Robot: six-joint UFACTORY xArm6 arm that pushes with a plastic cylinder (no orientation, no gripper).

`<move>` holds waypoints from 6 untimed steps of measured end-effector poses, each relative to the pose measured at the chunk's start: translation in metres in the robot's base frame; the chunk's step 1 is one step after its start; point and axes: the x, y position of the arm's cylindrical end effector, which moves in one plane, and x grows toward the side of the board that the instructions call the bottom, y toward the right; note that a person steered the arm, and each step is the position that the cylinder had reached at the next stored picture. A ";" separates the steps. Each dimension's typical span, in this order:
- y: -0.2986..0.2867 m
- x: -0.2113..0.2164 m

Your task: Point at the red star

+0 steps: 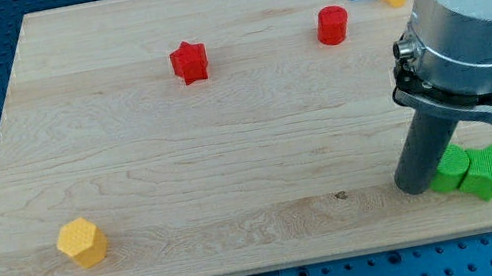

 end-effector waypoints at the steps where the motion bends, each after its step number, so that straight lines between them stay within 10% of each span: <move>1: -0.026 -0.013; 5: -0.277 -0.192; 6: -0.254 -0.213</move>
